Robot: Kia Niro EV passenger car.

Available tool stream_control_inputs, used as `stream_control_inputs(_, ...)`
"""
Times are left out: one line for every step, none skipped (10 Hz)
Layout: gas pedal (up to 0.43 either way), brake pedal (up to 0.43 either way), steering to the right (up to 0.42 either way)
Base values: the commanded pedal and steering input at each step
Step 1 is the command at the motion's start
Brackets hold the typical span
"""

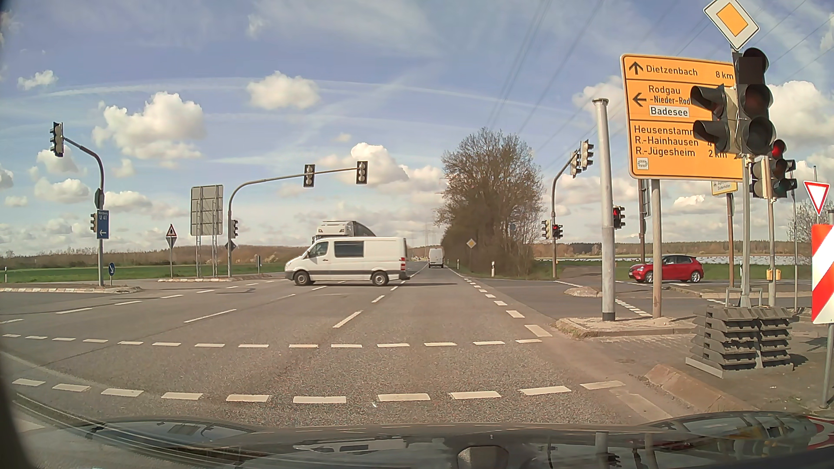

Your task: Follow the waypoints while adhering to traffic rules and regulations

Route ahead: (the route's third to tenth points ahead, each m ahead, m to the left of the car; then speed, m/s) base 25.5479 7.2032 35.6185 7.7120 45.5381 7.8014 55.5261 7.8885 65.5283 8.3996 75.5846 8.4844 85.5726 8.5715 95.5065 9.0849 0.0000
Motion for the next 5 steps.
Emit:
stream_control_inputs(0.000, 0.323, -0.004)
stream_control_inputs(0.000, 0.323, -0.004)
stream_control_inputs(0.000, 0.323, -0.004)
stream_control_inputs(0.000, 0.323, -0.004)
stream_control_inputs(0.000, 0.323, -0.004)
